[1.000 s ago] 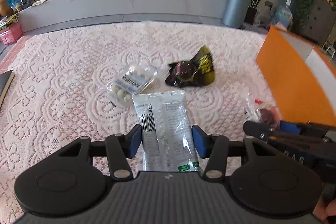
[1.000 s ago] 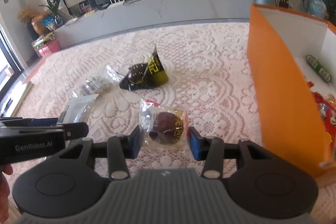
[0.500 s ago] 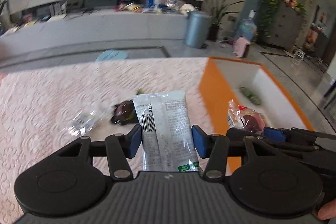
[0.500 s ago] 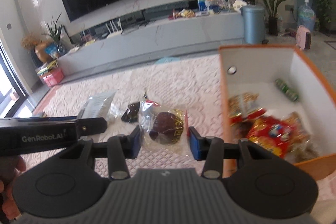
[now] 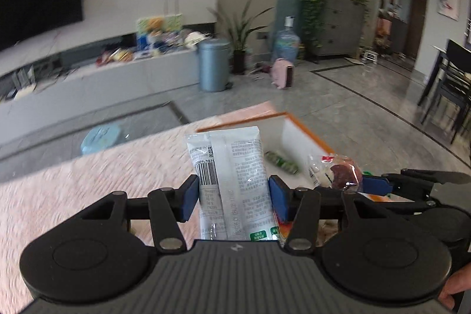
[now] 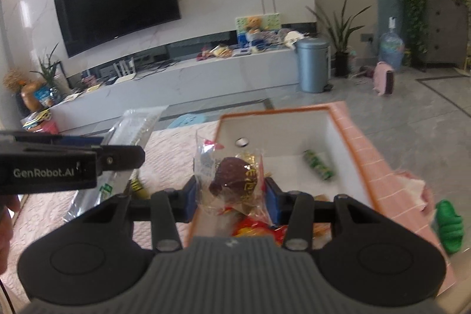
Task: Organize snacks
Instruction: 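Lift and carry the white packet and clear bag toward the orange box with both tools, then lower the white packet with left tool while right tool lowers the clear bag into the box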
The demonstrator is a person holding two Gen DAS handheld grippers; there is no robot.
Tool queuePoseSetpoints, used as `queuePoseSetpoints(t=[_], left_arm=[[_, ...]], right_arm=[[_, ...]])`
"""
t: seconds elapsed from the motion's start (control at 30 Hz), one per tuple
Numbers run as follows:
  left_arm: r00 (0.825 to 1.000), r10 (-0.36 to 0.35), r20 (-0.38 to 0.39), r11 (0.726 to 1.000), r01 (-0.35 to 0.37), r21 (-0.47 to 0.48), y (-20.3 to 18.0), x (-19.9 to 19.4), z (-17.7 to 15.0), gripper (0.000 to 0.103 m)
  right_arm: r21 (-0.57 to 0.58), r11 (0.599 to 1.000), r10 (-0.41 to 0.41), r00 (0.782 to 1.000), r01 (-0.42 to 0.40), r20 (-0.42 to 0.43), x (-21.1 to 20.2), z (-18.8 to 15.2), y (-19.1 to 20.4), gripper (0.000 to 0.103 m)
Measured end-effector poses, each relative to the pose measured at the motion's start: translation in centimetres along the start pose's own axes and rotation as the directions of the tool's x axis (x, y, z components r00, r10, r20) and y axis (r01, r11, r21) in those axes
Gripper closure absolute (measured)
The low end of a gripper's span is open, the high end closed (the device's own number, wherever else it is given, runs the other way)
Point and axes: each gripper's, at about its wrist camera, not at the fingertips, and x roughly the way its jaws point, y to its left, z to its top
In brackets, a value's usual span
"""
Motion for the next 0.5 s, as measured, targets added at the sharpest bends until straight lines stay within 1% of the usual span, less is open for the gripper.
queuePoseSetpoints(t=[0.1, 0.23, 0.33, 0.43, 0.5], left_arm=[[0.999, -0.035, 0.009, 0.999, 0.035, 0.036, -1.8, 1.2, 1.4, 0.045], [0.999, -0.042, 0.012, 0.995, 0.041, 0.092, -4.0, 3.5, 2.8, 0.045], [0.998, -0.063, -0.012, 0.992, 0.064, 0.106, -5.0, 5.7, 3.6, 0.045], [0.998, -0.055, -0.035, 0.990, 0.059, 0.131, -5.5, 7.8, 3.9, 0.045], [0.997, -0.057, -0.059, 0.986, 0.065, 0.153, -5.8, 9.4, 3.9, 0.045]], right_arm=[[-0.005, 0.999, -0.032, 0.999, 0.032, 0.014, -0.3, 0.9, -2.0, 0.059], [-0.016, 0.997, -0.074, 0.997, 0.074, 0.020, -0.1, 1.9, -4.6, 0.059], [-0.037, 0.994, -0.098, 0.995, 0.098, 0.013, 0.6, 2.5, -5.9, 0.059], [-0.080, 0.989, -0.123, 0.992, 0.122, -0.009, 1.6, 2.7, -7.0, 0.059], [-0.102, 0.987, -0.127, 0.991, 0.123, -0.035, 2.6, 2.8, -7.7, 0.059]])
